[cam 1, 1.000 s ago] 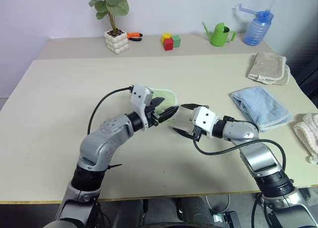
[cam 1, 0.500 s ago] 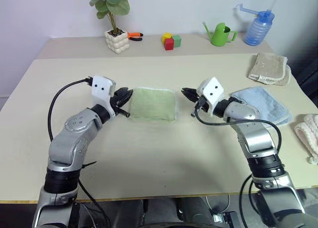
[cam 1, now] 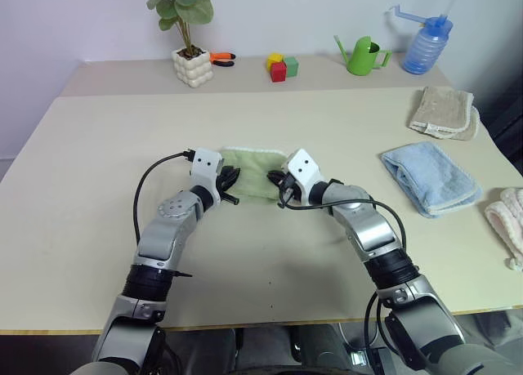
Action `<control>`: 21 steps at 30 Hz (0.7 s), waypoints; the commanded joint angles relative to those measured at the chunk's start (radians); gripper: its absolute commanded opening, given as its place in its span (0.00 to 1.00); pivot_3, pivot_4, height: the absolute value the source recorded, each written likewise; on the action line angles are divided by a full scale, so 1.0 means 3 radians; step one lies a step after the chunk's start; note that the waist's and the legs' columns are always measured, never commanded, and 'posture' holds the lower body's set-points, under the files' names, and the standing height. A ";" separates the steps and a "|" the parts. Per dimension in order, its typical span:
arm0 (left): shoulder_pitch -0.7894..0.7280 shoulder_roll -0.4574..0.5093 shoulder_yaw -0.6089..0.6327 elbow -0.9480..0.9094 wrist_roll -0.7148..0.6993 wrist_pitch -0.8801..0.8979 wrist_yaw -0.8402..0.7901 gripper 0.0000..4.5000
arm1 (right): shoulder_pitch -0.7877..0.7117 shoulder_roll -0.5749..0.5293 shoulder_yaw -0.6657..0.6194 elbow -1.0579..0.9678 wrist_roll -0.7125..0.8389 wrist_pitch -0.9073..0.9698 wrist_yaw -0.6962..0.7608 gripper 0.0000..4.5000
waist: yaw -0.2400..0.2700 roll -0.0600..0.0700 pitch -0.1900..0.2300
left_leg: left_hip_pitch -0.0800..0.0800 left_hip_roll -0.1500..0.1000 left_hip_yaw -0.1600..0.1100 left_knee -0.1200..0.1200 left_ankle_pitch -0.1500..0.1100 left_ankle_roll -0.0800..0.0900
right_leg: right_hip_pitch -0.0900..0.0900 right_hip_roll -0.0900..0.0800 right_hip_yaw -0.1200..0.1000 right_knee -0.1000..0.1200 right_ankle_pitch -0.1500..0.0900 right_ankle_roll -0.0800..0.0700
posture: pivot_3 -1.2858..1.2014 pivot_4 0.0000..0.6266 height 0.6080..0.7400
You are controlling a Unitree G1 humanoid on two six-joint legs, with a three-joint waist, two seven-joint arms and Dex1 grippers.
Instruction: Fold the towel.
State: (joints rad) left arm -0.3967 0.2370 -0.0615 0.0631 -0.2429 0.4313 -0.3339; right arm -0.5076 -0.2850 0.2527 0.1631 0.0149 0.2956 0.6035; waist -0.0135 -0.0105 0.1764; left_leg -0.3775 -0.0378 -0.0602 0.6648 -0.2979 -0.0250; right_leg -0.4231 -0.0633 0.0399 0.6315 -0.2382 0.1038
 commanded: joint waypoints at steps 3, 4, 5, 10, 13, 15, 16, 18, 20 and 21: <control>0.0170 0.0004 0.0100 -0.0133 0.0002 -0.0131 -0.0044 0.18 | 0.0052 -0.0038 -0.0141 -0.0112 0.0046 -0.0046 -0.0025 0.02 | 0.0000 0.0000 -0.0001 | 0.0002 0.0000 0.0000 0.0000 0.0000 0.0000 | 0.0001 0.0000 0.0000 0.0001 0.0000 0.0000 | 0.52 0.24 0.90; 0.0194 -0.0005 0.0133 -0.0166 -0.0013 -0.0173 -0.0042 0.18 | 0.0046 -0.0040 -0.0187 -0.0144 0.0085 -0.0047 -0.0021 0.02 | 0.0000 0.0000 -0.0001 | 0.0002 0.0000 0.0000 0.0000 0.0000 0.0000 | 0.0002 0.0000 0.0000 0.0002 0.0000 0.0000 | 0.52 0.24 0.90; 0.0221 -0.0016 0.0175 -0.0213 -0.0039 -0.0226 -0.0048 0.18 | 0.0044 -0.0043 -0.0229 -0.0189 0.0126 -0.0044 -0.0011 0.02 | 0.0000 0.0000 -0.0001 | 0.0002 0.0000 0.0000 0.0000 0.0000 0.0000 | 0.0002 0.0000 0.0000 0.0002 0.0000 0.0000 | 0.52 0.24 0.90; 0.0360 0.0066 0.0454 -0.0636 -0.0217 -0.0300 -0.0103 0.17 | 0.0069 -0.0188 -0.0433 -0.0619 0.0438 0.0289 0.0210 0.21 | 0.0000 0.0000 0.0000 | -0.0007 0.0001 -0.0001 0.0000 0.0000 0.0000 | -0.0008 0.0000 0.0000 0.0002 0.0000 0.0000 | 0.52 0.24 0.90; 0.0508 0.0293 0.0588 -0.0764 -0.0163 -0.0326 -0.0168 0.17 | 0.0109 -0.0294 -0.0537 -0.0823 0.0564 0.0577 0.0228 0.50 | -0.0004 0.0000 0.0000 | -0.0008 0.0001 -0.0001 0.0000 0.0000 0.0000 | -0.0008 0.0000 0.0000 0.0001 0.0000 0.0000 | 0.52 0.24 0.90; 0.0597 0.0407 0.0651 -0.0806 -0.0165 -0.0357 -0.0221 0.17 | 0.0125 -0.0308 -0.0600 -0.0917 0.0654 0.0758 0.0202 0.73 | -0.0006 0.0001 0.0000 | -0.0007 0.0002 -0.0001 0.0000 0.0000 0.0000 | -0.0008 0.0000 0.0000 0.0002 0.0000 0.0000 | 0.52 0.24 0.90; 0.0637 0.0455 0.0687 -0.0816 -0.0182 -0.0367 -0.0250 0.17 | 0.0131 -0.0307 -0.0621 -0.0956 0.0677 0.0815 0.0179 0.85 | -0.0004 0.0000 0.0000 | -0.0007 0.0002 -0.0001 0.0000 0.0000 0.0000 | -0.0008 0.0000 0.0000 0.0002 0.0000 0.0000 | 0.52 0.24 0.90; 0.0684 0.0525 0.0763 -0.0768 -0.0192 -0.0356 -0.0256 0.17 | 0.0141 -0.0276 -0.0672 -0.0998 0.0673 0.0882 0.0065 0.99 | -0.0001 0.0001 0.0000 | -0.0008 0.0002 -0.0001 0.0000 0.0000 0.0000 | -0.0008 -0.0001 0.0000 0.0002 0.0000 0.0000 | 0.52 0.24 0.90; 0.0664 0.0495 0.0861 -0.0716 -0.0314 -0.0211 -0.0216 0.17 | 0.0170 -0.0294 -0.0650 -0.1047 0.0659 0.0875 0.0060 0.99 | 0.0011 0.0001 0.0000 | -0.0009 0.0001 -0.0001 0.0000 0.0000 0.0001 | -0.0008 -0.0002 -0.0001 0.0001 0.0000 0.0000 | 0.52 0.24 0.90; 0.0644 0.0453 0.0906 -0.0706 -0.0429 -0.0087 -0.0208 0.17 | 0.0195 -0.0319 -0.0617 -0.1081 0.0647 0.0844 0.0084 0.99 | 0.0013 0.0001 0.0000 | -0.0009 0.0000 -0.0001 0.0001 0.0000 0.0001 | -0.0008 -0.0002 -0.0001 0.0001 0.0000 0.0000 | 0.52 0.24 0.90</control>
State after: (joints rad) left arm -0.1854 0.3844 0.1743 -0.1368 -0.3152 0.3649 -0.4037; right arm -0.4531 -0.3721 0.0700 -0.0926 0.2008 0.5626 0.6260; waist -0.0096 -0.0103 0.1762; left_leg -0.3804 -0.0379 -0.0606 0.6651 -0.2981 -0.0248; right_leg -0.4255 -0.0642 0.0396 0.6318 -0.2382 0.1038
